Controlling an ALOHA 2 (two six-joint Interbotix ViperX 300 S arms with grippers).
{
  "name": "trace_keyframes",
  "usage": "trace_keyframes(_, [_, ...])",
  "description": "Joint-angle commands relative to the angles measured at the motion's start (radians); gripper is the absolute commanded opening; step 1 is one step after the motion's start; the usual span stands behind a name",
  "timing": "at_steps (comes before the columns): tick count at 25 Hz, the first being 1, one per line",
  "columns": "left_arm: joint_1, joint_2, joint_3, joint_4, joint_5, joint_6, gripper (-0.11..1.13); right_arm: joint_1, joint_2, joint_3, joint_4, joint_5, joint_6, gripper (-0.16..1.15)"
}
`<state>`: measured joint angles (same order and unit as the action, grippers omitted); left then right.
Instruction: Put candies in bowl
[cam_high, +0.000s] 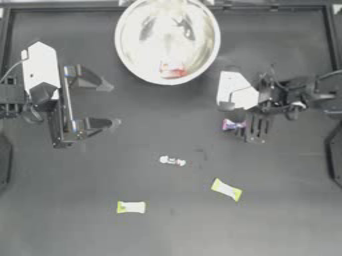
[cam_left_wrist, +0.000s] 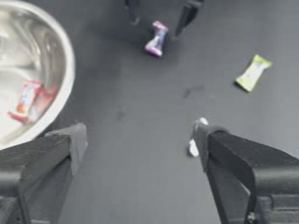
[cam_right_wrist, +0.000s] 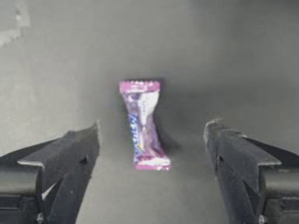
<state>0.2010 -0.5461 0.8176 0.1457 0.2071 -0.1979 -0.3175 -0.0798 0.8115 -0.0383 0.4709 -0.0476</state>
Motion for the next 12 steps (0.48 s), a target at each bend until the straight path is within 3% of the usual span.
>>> trace_keyframes(1, [-0.002,-0.018,-0.012,0.0,-0.006,0.0,1.03,0.002,-0.003,-0.002,-0.003,-0.026,0.002,0.99])
trace_keyframes(12, [-0.002,-0.018,-0.011,-0.002,-0.006,0.0,1.03,0.003,0.037,0.0,-0.002,-0.049,0.002,0.99])
